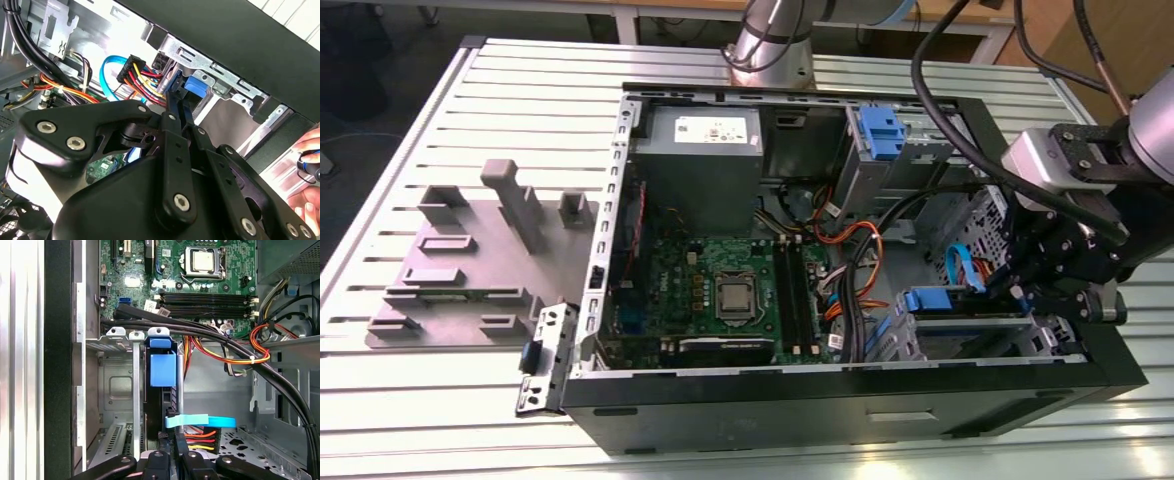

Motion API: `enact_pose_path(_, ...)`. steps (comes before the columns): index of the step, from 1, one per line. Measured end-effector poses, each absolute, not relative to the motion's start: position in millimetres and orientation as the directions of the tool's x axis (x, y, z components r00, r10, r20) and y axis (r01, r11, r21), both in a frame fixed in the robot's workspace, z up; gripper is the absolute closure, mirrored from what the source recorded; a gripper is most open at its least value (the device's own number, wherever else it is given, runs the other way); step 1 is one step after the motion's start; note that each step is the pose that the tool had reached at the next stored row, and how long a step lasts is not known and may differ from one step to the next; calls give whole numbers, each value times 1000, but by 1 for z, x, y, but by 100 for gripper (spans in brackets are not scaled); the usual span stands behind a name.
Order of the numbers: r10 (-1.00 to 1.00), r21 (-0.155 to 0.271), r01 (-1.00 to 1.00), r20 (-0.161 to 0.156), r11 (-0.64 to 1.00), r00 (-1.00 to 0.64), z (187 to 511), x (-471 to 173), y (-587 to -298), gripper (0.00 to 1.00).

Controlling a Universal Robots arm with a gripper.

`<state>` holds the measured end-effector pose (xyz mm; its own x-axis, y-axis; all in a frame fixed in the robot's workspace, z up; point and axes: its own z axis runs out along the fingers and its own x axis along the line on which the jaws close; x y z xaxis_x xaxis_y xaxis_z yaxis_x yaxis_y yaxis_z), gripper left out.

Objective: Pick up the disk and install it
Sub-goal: 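Insert the second disk wire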

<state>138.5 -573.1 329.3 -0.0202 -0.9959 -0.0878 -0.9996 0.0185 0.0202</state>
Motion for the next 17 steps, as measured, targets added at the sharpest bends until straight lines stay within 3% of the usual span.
enact_pose_path(17, -996, 20, -1000, -89, 19, -20, 327, 138, -573, 83)
